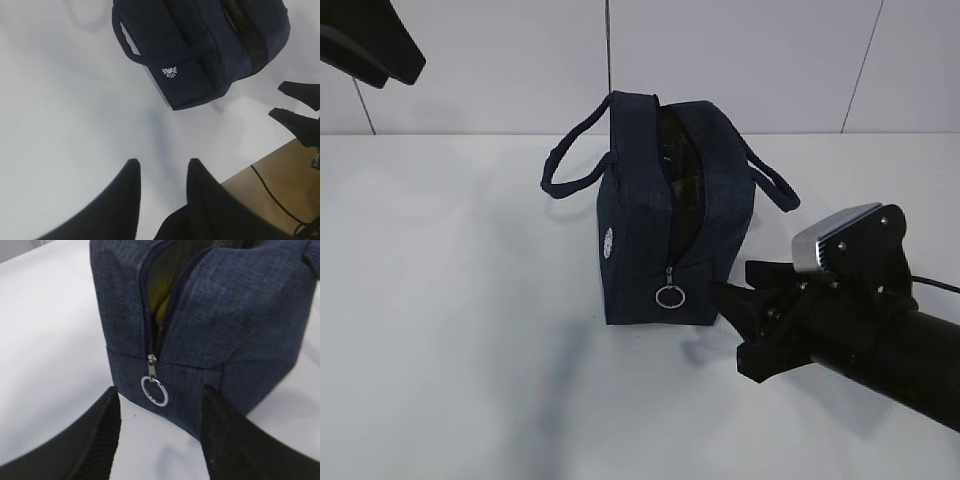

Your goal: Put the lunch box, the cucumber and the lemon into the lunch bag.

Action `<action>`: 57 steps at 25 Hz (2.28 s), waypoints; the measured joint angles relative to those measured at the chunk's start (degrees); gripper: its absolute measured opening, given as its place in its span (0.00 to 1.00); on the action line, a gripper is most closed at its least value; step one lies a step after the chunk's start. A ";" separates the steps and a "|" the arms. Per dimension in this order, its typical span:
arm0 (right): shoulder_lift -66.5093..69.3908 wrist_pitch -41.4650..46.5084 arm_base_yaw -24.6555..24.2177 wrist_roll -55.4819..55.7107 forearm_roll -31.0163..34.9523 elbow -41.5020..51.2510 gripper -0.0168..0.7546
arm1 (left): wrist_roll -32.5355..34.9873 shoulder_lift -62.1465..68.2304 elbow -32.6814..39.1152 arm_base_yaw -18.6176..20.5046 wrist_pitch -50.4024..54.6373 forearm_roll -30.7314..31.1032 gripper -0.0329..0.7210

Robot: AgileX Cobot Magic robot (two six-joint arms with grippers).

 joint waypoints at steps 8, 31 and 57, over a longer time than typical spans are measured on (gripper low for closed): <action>9.83 -12.98 0.00 0.00 -1.45 0.00 0.55 | 0.00 0.00 0.00 0.00 0.00 -0.08 0.34; 17.25 -9.27 0.00 -0.62 -3.12 -7.82 0.55 | -0.04 0.00 0.00 0.00 0.00 -0.08 0.34; 17.50 2.51 -2.16 -6.11 -9.45 -14.62 0.55 | -0.04 0.00 0.00 0.00 0.00 0.80 0.34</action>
